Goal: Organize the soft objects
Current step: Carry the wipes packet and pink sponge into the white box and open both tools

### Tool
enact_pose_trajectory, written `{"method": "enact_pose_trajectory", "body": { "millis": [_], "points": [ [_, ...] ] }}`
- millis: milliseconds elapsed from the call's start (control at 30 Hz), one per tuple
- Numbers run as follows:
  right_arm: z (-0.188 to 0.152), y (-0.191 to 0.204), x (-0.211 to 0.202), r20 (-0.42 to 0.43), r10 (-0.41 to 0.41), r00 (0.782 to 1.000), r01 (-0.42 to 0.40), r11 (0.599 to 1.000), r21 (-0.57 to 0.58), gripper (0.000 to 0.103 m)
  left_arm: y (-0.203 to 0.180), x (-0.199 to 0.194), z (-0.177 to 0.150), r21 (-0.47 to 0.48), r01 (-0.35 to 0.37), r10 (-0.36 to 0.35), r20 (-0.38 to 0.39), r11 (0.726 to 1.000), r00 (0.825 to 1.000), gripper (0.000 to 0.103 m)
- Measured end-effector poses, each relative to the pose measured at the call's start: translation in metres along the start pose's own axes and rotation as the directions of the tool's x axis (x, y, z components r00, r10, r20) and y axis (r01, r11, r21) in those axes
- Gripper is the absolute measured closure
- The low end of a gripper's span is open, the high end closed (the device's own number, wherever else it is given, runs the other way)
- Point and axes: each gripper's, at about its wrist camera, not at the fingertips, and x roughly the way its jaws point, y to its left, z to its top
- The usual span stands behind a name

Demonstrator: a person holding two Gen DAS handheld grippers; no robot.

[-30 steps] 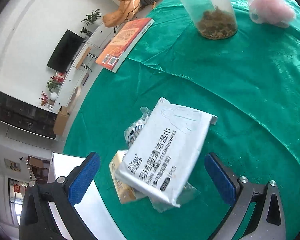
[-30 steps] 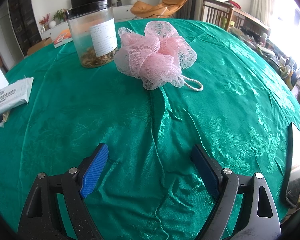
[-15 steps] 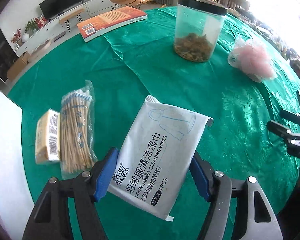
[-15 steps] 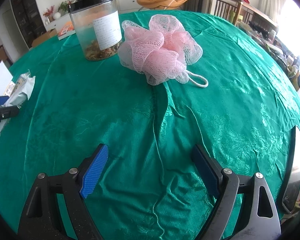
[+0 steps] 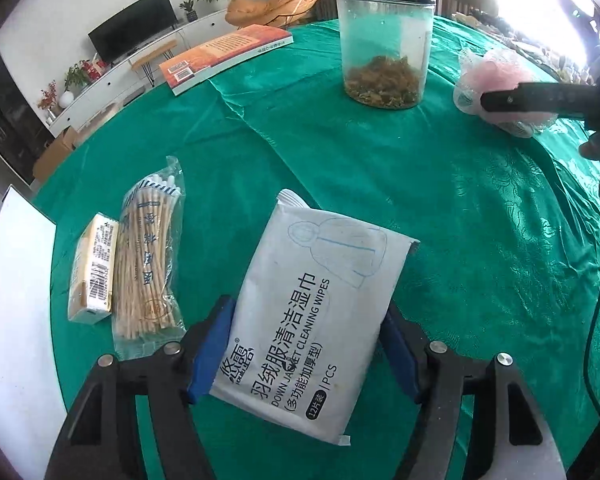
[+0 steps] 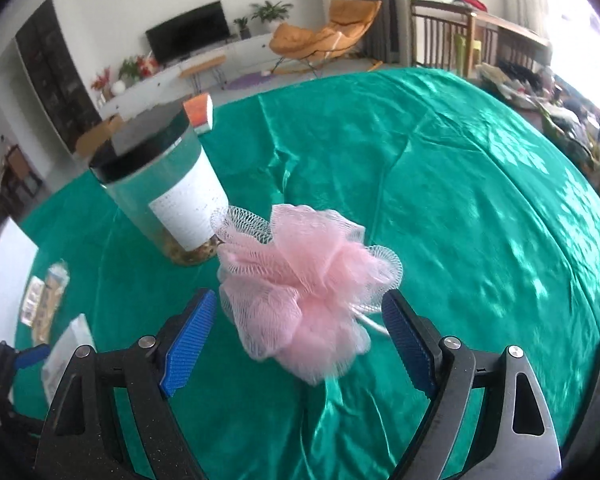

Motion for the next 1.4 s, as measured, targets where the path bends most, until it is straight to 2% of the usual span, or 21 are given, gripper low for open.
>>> {"method": "enact_pose_trajectory", "body": {
  "millis": [33, 67, 167, 200, 333, 467, 533, 600, 700, 800, 900, 933, 1000, 1033, 1067, 1100, 1167, 1233, 1267, 1333, 1400],
  "points": [
    [-0.002, -0.006, 0.01, -0.021, 0.007, 1.0, -0.007, 1.0, 0.012, 0.032, 0.002, -0.001, -0.001, -0.02, 0.007, -0.007, 0.006, 1.0, 1.0, 0.037],
    [-0.005, -0.012, 0.013, -0.026, -0.005, 1.0, 0.006, 0.999, 0.042, 0.075, 0.004, -0.006, -0.004, -0.053, 0.028, -0.027, 0.01, 0.998, 1.0, 0.037],
    [-0.01, -0.036, -0.016, 0.074, 0.06, 0.995, -0.072, 0.983, 0.172, 0.075, 0.023, -0.023, -0.006, -0.192, 0.154, -0.143, 0.072, 0.969, 0.987, 0.038],
    [-0.008, -0.038, -0.032, 0.123, 0.065, 0.99, -0.087, 0.98, 0.18, 0.075, 0.027, -0.034, -0.007, -0.222, 0.185, -0.165, 0.103, 0.957, 0.981, 0.038],
    [-0.001, -0.014, -0.09, 0.257, 0.054, 0.965, -0.079, 0.993, 0.086, 0.075, 0.05, -0.096, -0.016, -0.294, 0.269, -0.202, 0.239, 0.917, 0.95, 0.038],
    [-0.004, 0.039, -0.132, 0.317, 0.108, 0.942, -0.099, 0.994, -0.045, 0.074, 0.096, -0.16, -0.036, -0.337, 0.267, -0.151, 0.334, 0.903, 0.93, 0.037],
    [-0.01, 0.074, -0.15, 0.318, 0.167, 0.933, -0.139, 0.984, -0.107, 0.074, 0.127, -0.186, -0.052, -0.366, 0.231, -0.098, 0.346, 0.902, 0.933, 0.037],
    [-0.015, 0.114, -0.164, 0.306, 0.223, 0.925, -0.176, 0.969, -0.174, 0.074, 0.159, -0.209, -0.077, -0.406, 0.162, -0.017, 0.338, 0.899, 0.941, 0.037],
    [-0.028, 0.183, -0.181, 0.261, 0.34, 0.903, -0.268, 0.923, -0.276, 0.074, 0.21, -0.232, -0.122, -0.485, 0.047, 0.117, 0.302, 0.873, 0.946, 0.037],
    [-0.042, 0.254, -0.193, 0.181, 0.478, 0.859, -0.398, 0.847, -0.352, 0.073, 0.256, -0.242, -0.172, -0.583, -0.053, 0.222, 0.222, 0.811, 0.949, 0.037],
    [-0.057, 0.323, -0.197, 0.056, 0.605, 0.794, -0.543, 0.748, -0.381, 0.072, 0.286, -0.237, -0.214, -0.625, -0.174, 0.307, 0.11, 0.761, 0.945, 0.035],
    [-0.062, 0.343, -0.195, 0.011, 0.636, 0.771, -0.585, 0.716, -0.381, 0.069, 0.291, -0.233, -0.226, -0.631, -0.226, 0.338, 0.061, 0.742, 0.939, 0.033],
    [-0.073, 0.381, -0.182, -0.097, 0.688, 0.719, -0.671, 0.65, -0.357, 0.051, 0.301, -0.225, -0.245, -0.641, -0.323, 0.398, -0.03, 0.697, 0.917, 0.01],
    [-0.08, 0.397, -0.17, -0.171, 0.7, 0.693, -0.708, 0.618, -0.342, 0.027, 0.302, -0.222, -0.253, -0.648, -0.351, 0.423, -0.048, 0.676, 0.905, 0.006],
    [-0.086, 0.408, -0.159, -0.233, 0.688, 0.687, -0.721, 0.607, -0.334, 0.023, 0.303, -0.222, -0.259, -0.658, -0.367, 0.444, -0.056, 0.657, 0.894, 0.005],
    [-0.092, 0.412, -0.15, -0.263, 0.665, 0.699, -0.713, 0.616, -0.336, 0.023, 0.304, -0.222, -0.264, -0.667, -0.375, 0.455, -0.059, 0.645, 0.888, 0.005],
    [-0.101, 0.401, -0.138, -0.244, 0.64, 0.728, -0.681, 0.636, -0.364, 0.023, 0.303, -0.221, -0.269, -0.679, -0.364, 0.456, -0.049, 0.637, 0.889, 0.004],
    [-0.102, 0.375, -0.125, -0.197, 0.595, 0.779, -0.619, 0.68, -0.392, 0.023, 0.296, -0.219, -0.264, -0.684, -0.342, 0.45, -0.023, 0.644, 0.893, 0.004],
    [-0.104, 0.358, -0.119, -0.171, 0.573, 0.802, -0.587, 0.702, -0.402, 0.023, 0.29, -0.219, -0.258, -0.684, -0.325, 0.445, -0.001, 0.653, 0.896, 0.004],
    [-0.108, 0.322, -0.106, -0.103, 0.494, 0.863, -0.488, 0.763, -0.424, 0.023, 0.272, -0.22, -0.239, -0.674, -0.272, 0.42, 0.064, 0.687, 0.905, 0.004],
    [-0.116, 0.286, -0.093, -0.026, 0.39, 0.921, -0.36, 0.819, -0.447, 0.023, 0.244, -0.219, -0.217, -0.641, -0.197, 0.371, 0.147, 0.741, 0.917, 0.004]
  ]
}}
